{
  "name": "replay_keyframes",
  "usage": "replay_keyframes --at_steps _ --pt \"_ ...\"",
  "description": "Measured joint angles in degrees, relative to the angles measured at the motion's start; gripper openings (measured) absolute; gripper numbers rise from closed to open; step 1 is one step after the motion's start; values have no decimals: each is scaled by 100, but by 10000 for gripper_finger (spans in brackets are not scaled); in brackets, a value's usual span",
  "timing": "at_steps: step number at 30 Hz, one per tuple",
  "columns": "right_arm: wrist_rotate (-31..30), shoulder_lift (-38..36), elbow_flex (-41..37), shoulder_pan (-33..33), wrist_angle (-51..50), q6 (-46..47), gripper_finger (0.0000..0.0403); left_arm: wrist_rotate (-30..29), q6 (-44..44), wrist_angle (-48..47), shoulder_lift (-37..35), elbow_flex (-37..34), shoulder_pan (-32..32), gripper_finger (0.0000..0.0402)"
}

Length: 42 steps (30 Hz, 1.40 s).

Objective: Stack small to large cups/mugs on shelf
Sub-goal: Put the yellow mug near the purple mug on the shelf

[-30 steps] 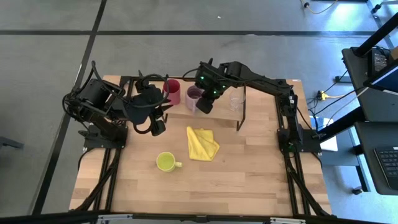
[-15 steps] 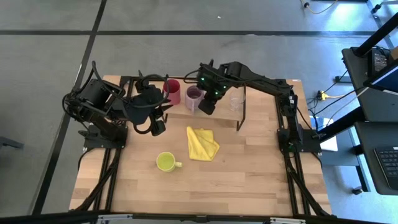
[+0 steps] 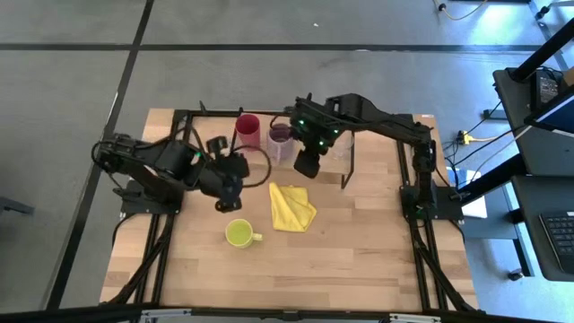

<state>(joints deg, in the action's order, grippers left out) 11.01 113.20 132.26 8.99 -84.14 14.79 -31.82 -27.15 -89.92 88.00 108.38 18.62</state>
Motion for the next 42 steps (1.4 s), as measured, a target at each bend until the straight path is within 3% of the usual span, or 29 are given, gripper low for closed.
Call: replay_keyframes --at_steps 4,9,17,22,26,42 --pt "-290 -121 264 -304 43 -63 188 125 -1009 203 -700 -1481 164 69" --pt "-829 -419 270 -583 407 -155 199 508 -2056 1654 -1767 -3211 761 69" --pt "-1154 -747 280 -652 680 135 200 1302 -5180 2487 -2094 -4780 1385 69" --pt "-1292 -850 276 -652 671 146 200 1236 -6790 3330 -1977 -5196 1753 69" --pt "-1373 -864 276 -650 690 28 200 1197 -7647 3423 -1753 -5268 1800 69" --pt "-1445 -862 274 -650 769 -333 200 1637 -8199 3868 -705 -5274 1771 69"
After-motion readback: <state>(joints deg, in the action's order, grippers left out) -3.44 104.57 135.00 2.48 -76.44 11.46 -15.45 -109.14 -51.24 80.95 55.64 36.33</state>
